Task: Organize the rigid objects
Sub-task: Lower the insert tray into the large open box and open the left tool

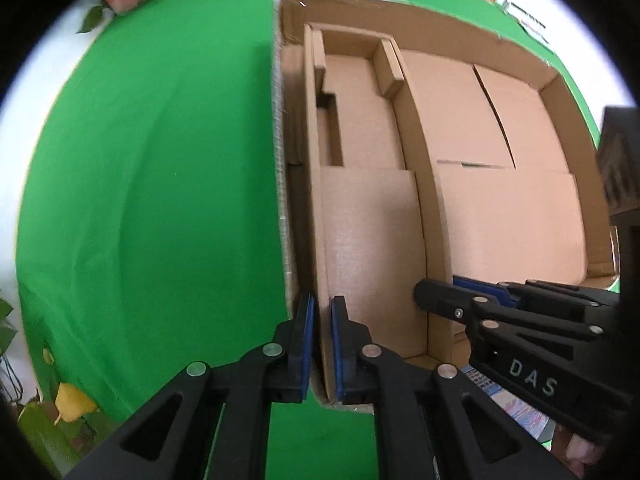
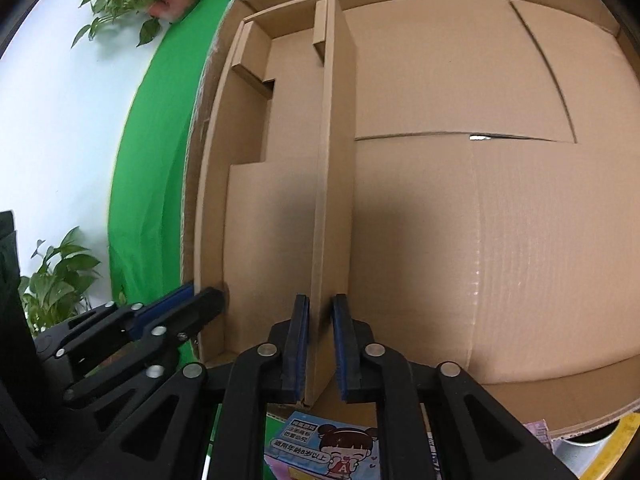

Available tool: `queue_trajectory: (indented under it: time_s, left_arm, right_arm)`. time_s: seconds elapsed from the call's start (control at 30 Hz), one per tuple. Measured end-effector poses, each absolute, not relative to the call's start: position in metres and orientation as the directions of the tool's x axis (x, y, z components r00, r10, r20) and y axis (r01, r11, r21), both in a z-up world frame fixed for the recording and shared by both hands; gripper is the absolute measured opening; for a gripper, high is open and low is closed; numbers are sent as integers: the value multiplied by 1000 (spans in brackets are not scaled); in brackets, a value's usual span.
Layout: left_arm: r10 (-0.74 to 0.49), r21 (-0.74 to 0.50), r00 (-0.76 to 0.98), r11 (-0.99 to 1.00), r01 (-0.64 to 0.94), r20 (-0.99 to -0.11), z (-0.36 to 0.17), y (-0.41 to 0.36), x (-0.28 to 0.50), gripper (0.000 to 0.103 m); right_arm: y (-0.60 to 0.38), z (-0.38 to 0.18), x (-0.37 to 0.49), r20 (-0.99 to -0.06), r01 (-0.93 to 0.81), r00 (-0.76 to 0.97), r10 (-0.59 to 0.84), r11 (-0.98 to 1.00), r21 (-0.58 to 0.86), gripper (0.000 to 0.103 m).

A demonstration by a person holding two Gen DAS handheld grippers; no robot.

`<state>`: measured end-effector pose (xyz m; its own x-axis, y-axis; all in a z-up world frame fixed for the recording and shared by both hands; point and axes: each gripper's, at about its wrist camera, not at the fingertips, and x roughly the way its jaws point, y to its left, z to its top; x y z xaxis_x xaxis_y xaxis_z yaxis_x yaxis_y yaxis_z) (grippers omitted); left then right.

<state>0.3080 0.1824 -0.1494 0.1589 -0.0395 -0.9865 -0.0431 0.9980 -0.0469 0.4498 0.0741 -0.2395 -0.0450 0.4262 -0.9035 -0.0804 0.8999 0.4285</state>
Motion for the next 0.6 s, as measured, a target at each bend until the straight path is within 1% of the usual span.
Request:
queue_trajectory:
  time_s: [0.07, 0.13, 0.2, 0.23, 0.27, 0.3, 0.33, 0.37, 0.4, 0.43, 0.47, 0.53, 0.57, 0.6]
  left_arm:
    - [-49, -63, 186, 996, -68, -981, -141, 187, 302, 8]
    - [-46, -64, 203, 994, -86, -978, -136, 192, 300, 10]
    - [17, -3, 189, 994, -106, -982, -135, 202, 297, 33]
    - [48, 27, 186, 993, -114, -981, -135, 204, 294, 36]
    - [54, 32, 189, 993, -116, -981, -134, 204, 287, 36]
    - [51, 29, 185, 993, -119, -981, -134, 205, 284, 37]
    - [46, 25, 177, 993, -120, -983, -135, 205, 281, 37]
    - [39, 19, 165, 993, -117, -986, -139, 203, 284, 39]
    - [29, 13, 144, 994, -112, -989, -143, 203, 282, 39]
    - [27, 13, 130, 994, -110, -991, -147, 200, 285, 39]
    - [24, 11, 114, 994, -110, -993, -153, 201, 284, 39]
    - [2, -9, 93, 993, -116, -996, -161, 202, 283, 23]
    - [-52, -64, 94, 990, -127, -994, -162, 204, 281, 12]
    - [-63, -76, 95, 988, -132, -993, -162, 205, 280, 12]
  right_arm:
    - [78, -240, 452, -903, -103, -53, 426, 898, 429, 14]
    - [79, -241, 436, -908, -132, -58, 414, 899, 418, 14]
    - [83, -242, 437, -912, -169, -61, 405, 896, 410, 14]
    - [85, -241, 436, -911, -185, -62, 407, 893, 411, 14]
    - [86, -240, 436, -908, -207, -63, 413, 885, 417, 16]
    - [86, -239, 437, -899, -222, -67, 433, 872, 436, 21]
    - [85, -237, 438, -886, -219, -70, 459, 859, 463, 23]
    - [82, -234, 439, -874, -208, -75, 480, 850, 484, 33]
    - [75, -229, 440, -867, -196, -68, 494, 845, 497, 54]
    - [64, -220, 441, -864, -189, -33, 503, 846, 499, 62]
    - [46, -206, 442, -862, -181, 32, 507, 851, 494, 68]
    - [11, -181, 444, -859, -150, 111, 500, 863, 483, 68]
    - [-8, -173, 444, -861, -131, 138, 490, 871, 474, 68]
    - [-31, -167, 444, -870, -105, 168, 463, 886, 451, 68]
